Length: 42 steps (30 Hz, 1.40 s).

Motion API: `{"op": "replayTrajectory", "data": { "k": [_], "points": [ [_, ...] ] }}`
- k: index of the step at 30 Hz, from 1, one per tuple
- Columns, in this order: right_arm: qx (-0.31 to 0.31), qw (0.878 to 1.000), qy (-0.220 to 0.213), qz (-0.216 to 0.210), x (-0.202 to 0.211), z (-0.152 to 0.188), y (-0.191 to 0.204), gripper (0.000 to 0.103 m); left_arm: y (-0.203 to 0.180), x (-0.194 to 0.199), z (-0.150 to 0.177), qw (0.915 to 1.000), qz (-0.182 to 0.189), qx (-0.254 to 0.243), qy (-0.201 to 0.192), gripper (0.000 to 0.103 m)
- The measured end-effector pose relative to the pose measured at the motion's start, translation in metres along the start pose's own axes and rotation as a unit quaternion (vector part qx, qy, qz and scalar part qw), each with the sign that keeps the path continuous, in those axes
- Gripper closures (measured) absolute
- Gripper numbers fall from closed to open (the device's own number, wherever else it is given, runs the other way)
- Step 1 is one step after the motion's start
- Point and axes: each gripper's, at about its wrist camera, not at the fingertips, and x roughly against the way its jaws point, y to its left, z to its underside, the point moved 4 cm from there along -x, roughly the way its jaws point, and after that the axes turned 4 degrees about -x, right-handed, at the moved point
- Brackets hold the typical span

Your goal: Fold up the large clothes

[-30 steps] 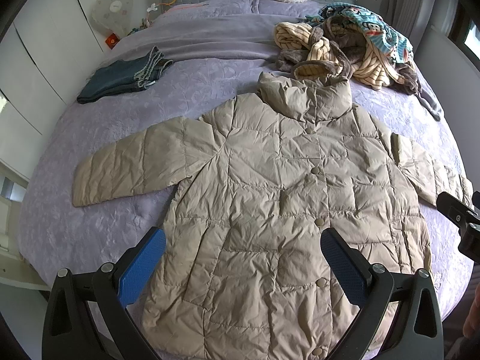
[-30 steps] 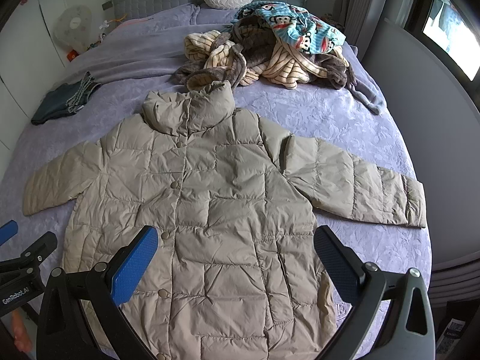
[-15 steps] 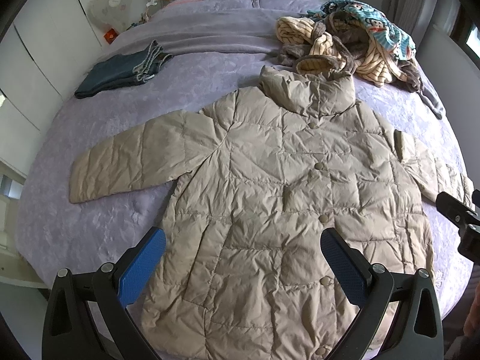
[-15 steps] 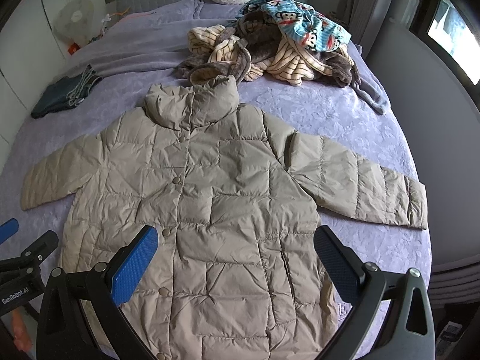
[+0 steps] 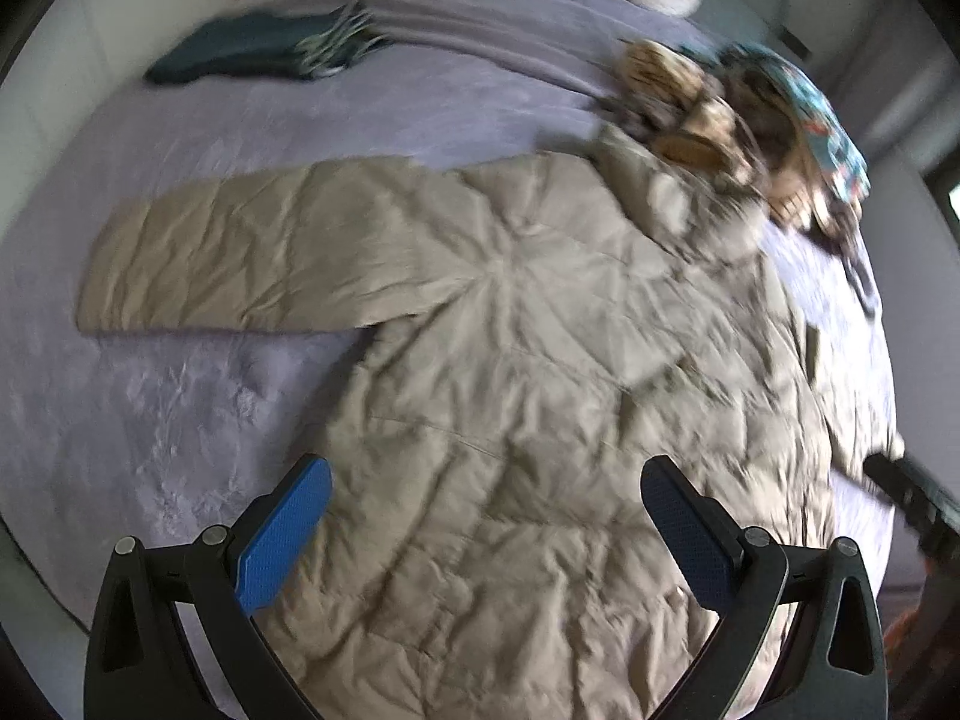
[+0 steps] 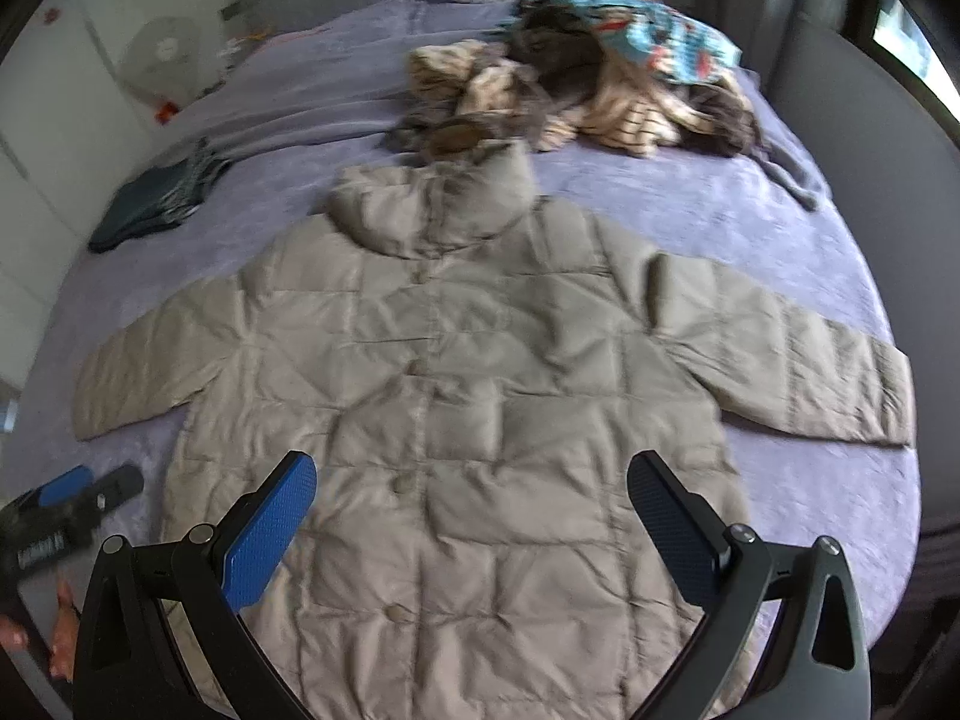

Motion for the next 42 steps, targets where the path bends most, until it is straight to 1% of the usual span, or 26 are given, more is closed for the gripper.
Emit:
{"op": "replayTrajectory", "data": {
  "k": [2, 5, 6, 8, 10, 12, 15, 17, 22, 23, 24, 25, 26, 27, 28, 29, 30, 31, 33, 34, 35, 37, 38, 40, 41, 42],
  "points": [
    [0.011, 1.000, 0.019, -0.011, -0.011, 0.003, 0.013, 0.000, 0.026, -0.011, -0.007, 0.9997, 0.004, 0.023, -0.003, 0.000],
    [0.032, 0.999, 0.043, -0.010, -0.037, 0.011, 0.039, 0.000, 0.063, -0.027, -0.016, 0.9985, 0.014, 0.052, -0.011, 0.000],
    [0.036, 0.998, 0.053, -0.014, -0.049, 0.014, 0.050, 0.000, 0.081, -0.035, -0.019, 0.9973, 0.022, 0.068, -0.017, 0.000],
    [0.037, 0.997, 0.062, -0.021, -0.058, 0.016, 0.060, 0.000, 0.107, -0.045, -0.026, 0.9941, 0.039, 0.097, -0.030, 0.000],
    [0.039, 0.996, 0.076, -0.028, -0.072, 0.019, 0.073, 0.000, 0.138, -0.056, -0.033, 0.9869, 0.068, 0.140, -0.043, 0.000],
    [0.047, 0.995, 0.083, -0.038, -0.084, 0.021, 0.088, 0.000, 0.167, -0.068, -0.038, 0.9770, 0.097, 0.181, -0.057, 0.000],
    [0.056, 0.994, 0.088, -0.044, -0.098, 0.023, 0.104, 0.000, 0.205, -0.088, -0.047, 0.9631, 0.124, 0.229, -0.069, 0.000],
    [0.058, 0.993, 0.093, -0.046, -0.107, 0.023, 0.112, 0.000, 0.221, -0.099, -0.052, 0.9570, 0.133, 0.248, -0.071, 0.000],
    [0.051, 0.993, 0.087, -0.058, -0.125, 0.014, 0.131, 0.000, 0.263, -0.118, -0.071, 0.9398, 0.131, 0.303, -0.088, 0.001],
    [0.050, 0.993, 0.086, -0.060, -0.127, 0.012, 0.133, 0.000, 0.272, -0.119, -0.073, 0.9381, 0.126, 0.309, -0.094, 0.001],
    [0.050, 0.993, 0.085, -0.065, -0.130, 0.009, 0.138, 0.000, 0.280, -0.121, -0.079, 0.9362, 0.117, 0.316, -0.101, 0.005],
    [0.050, 0.993, 0.083, -0.070, -0.134, 0.005, 0.143, 0.000, 0.287, -0.122, -0.082, 0.9349, 0.106, 0.321, -0.108, 0.020],
    [0.051, 0.993, 0.081, -0.076, -0.138, 0.001, 0.148, 0.000, 0.295, -0.125, -0.085, 0.9343, 0.095, 0.325, -0.110, 0.029],
    [0.050, 0.992, 0.077, -0.082, -0.142, -0.003, 0.153, 0.000, 0.305, -0.130, -0.091, 0.9338, 0.086, 0.330, -0.107, 0.058],
    [0.050, 0.992, 0.074, -0.086, -0.145, -0.004, 0.159, 0.000, 0.307, -0.134, -0.093, 0.9331, 0.088, 0.332, -0.106, 0.095],
    [0.047, 0.992, 0.070, -0.096, -0.151, -0.010, 0.166, 0.000, 0.312, -0.137, -0.096, 0.9304, 0.108, 0.333, -0.110, 0.098],
    [0.043, 0.991, 0.068, -0.103, -0.156, -0.014, 0.172, 0.000, 0.317, -0.137, -0.099, 0.9263, 0.120, 0.338, -0.116, 0.098],
    [0.038, 0.991, 0.063, -0.111, -0.160, -0.018, 0.176, 0.004, 0.319, -0.133, -0.103, 0.9291, 0.110, 0.331, -0.123, 0.098],
    [0.026, 0.989, 0.061, -0.131, -0.169, -0.026, 0.187, 0.033, 0.312, -0.120, -0.108, 0.9429, 0.081, 0.293, -0.135, 0.098],
    [0.015, 0.987, 0.068, -0.146, -0.176, -0.028, 0.191, 0.072, 0.305, -0.111, -0.111, 0.9511, 0.063, 0.266, -0.143, 0.098],
    [0.001, 0.984, 0.075, -0.162, -0.183, -0.031, 0.195, 0.098, 0.295, -0.099, -0.116, 0.9605, 0.038, 0.228, -0.155, 0.098],
    [-0.018, 0.979, 0.079, -0.188, -0.196, -0.035, 0.204, 0.098, 0.281, -0.079, -0.123, 0.9683, 0.014, 0.179, -0.173, 0.098],
    [-0.021, 0.976, 0.076, -0.203, -0.200, -0.037, 0.210, 0.098, 0.272, -0.068, -0.128, 0.9704, 0.005, 0.157, -0.183, 0.098],
    [-0.024, 0.971, 0.075, -0.227, -0.208, -0.038, 0.222, 0.098, 0.257, -0.047, -0.134, 0.9715, -0.003, 0.119, -0.205, 0.098],
    [-0.030, 0.966, 0.082, -0.244, -0.218, -0.037, 0.230, 0.098, 0.247, -0.036, -0.139, 0.9713, 0.000, 0.099, -0.216, 0.098],
    [-0.034, 0.963, 0.091, -0.251, -0.224, -0.033, 0.234, 0.098, 0.239, -0.029, -0.142, 0.9708, 0.003, 0.088, -0.223, 0.098]
  ]
}}
